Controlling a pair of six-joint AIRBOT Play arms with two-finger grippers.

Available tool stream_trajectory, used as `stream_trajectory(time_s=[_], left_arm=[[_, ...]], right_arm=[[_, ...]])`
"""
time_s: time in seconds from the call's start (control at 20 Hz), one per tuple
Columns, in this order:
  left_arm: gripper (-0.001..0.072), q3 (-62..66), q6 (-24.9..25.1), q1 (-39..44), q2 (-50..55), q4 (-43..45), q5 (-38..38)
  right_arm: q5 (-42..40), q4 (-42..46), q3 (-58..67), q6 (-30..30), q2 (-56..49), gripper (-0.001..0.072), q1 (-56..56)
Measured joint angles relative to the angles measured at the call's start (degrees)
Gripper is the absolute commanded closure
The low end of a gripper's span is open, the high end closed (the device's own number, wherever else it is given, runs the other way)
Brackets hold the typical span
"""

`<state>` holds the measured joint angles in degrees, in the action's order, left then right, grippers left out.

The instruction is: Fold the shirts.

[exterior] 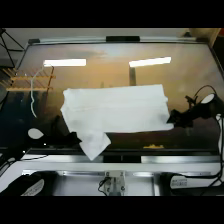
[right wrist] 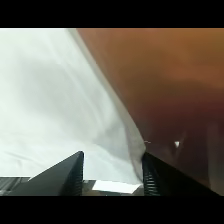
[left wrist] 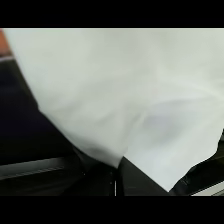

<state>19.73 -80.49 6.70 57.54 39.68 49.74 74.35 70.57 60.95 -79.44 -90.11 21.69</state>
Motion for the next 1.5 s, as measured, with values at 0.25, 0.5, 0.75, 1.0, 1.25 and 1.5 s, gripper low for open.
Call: stream_trajectory(time_s=[0.25,0.5,0.75,1.0,1.25,1.5], left_arm=[[0.0674,2.8,-0.2,0.0,-0.2,-0.1,-0.1],[0.0676,11.0,3.0,-5.8,-0.2,2.7,2.5],[0.0675,22.6,4.7,-11.5,4.0,4.7,4.2],[0.0675,38.9,5.3,-12.9,16.5,5.1,3.5],[0.0673,52.4,3.3,-11.8,31.9,5.3,3.7],[0.0164,56.8,0.3,-11.4,40.5,4.4,4.1]], right_arm=[[0.3,-1.7,-0.2,2.1,-0.6,0.0654,0.0],[3.0,-2.8,3.6,5.8,0.4,0.0655,0.0],[-4.8,-10.1,10.6,7.0,0.8,0.0655,-3.1],[-19.5,-9.7,17.7,5.1,-3.3,0.0655,-9.6],[-25.9,-8.9,23.5,0.2,-9.6,0.0654,-11.3],[-26.3,-8.0,24.7,-1.2,-13.9,0.0156,-12.2]])
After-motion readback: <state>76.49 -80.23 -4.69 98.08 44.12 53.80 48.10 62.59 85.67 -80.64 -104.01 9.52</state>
